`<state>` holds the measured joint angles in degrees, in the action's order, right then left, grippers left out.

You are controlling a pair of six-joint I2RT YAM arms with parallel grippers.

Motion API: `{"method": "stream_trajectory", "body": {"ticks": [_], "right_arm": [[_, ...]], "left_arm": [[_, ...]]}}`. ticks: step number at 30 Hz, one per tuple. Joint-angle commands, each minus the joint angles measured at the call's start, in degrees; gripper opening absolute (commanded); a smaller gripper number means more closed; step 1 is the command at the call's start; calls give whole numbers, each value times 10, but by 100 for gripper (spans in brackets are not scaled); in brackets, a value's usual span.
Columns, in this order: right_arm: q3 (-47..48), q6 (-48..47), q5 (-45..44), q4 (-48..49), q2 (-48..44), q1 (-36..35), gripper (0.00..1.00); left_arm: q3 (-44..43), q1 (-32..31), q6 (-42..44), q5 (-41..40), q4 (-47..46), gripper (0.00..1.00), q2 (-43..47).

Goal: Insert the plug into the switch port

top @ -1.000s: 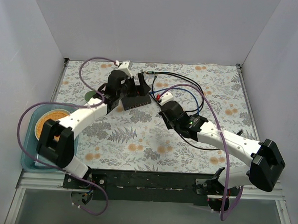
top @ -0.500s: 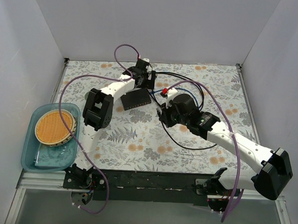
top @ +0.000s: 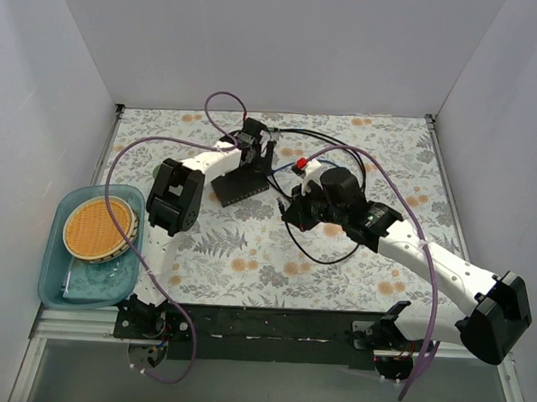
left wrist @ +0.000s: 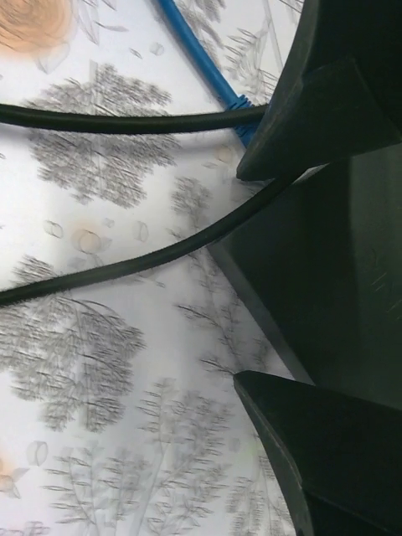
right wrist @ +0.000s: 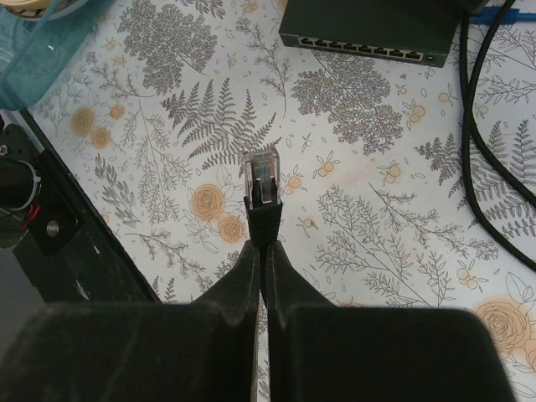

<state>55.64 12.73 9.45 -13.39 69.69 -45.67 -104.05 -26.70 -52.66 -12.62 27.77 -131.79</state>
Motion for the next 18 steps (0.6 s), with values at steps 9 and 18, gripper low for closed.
{"method": "stream_trajectory", "body": {"ticks": [9,18], "right_arm": [[-11,5,22,33,3,4,1],[-18,5,22,35,9,4,1]], "left_arm": [[199,3,-106,109,10,98,153],[311,3,-147,200,-47,98,238]]}}
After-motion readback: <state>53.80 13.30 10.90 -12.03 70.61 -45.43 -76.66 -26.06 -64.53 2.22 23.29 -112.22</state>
